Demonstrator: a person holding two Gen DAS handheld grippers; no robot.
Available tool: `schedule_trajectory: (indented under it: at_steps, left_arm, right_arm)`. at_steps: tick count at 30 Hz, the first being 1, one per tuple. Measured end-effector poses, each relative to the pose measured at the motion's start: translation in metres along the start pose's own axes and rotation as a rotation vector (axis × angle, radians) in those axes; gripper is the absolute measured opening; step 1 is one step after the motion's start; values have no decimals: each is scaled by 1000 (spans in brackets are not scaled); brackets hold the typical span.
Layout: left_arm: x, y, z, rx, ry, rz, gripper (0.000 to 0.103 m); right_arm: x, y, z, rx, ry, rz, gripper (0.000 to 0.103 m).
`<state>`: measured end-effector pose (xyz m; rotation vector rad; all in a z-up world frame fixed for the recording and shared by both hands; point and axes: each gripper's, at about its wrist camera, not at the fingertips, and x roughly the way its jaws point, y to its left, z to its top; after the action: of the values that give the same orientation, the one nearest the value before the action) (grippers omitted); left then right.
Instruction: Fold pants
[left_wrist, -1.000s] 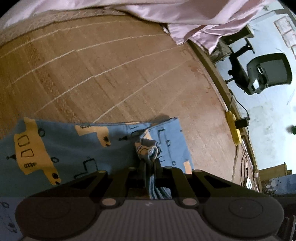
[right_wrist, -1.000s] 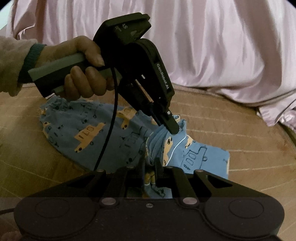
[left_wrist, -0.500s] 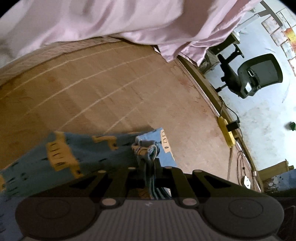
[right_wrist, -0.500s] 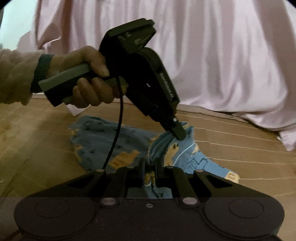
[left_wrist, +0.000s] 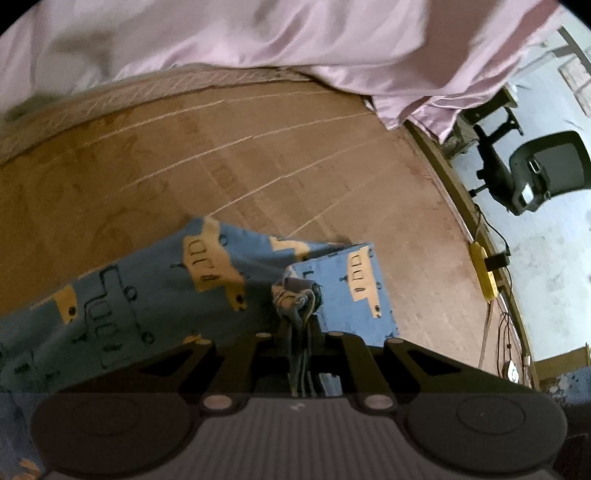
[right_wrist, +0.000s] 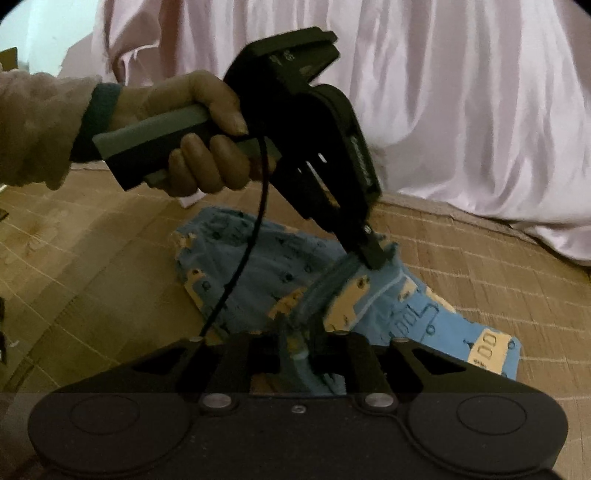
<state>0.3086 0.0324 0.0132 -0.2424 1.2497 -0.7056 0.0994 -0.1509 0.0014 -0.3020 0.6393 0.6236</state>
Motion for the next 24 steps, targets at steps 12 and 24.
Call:
schedule_trajectory:
  at_steps: [12,24]
  left_arm:
    - [15,29,-4,-66,26,32,8]
    - [16,28,-3,-76,20,43,8]
  right_arm:
    - [42,9,-21,-43,75,-32,52]
    - [66,45,-28,-281,48,-183,24]
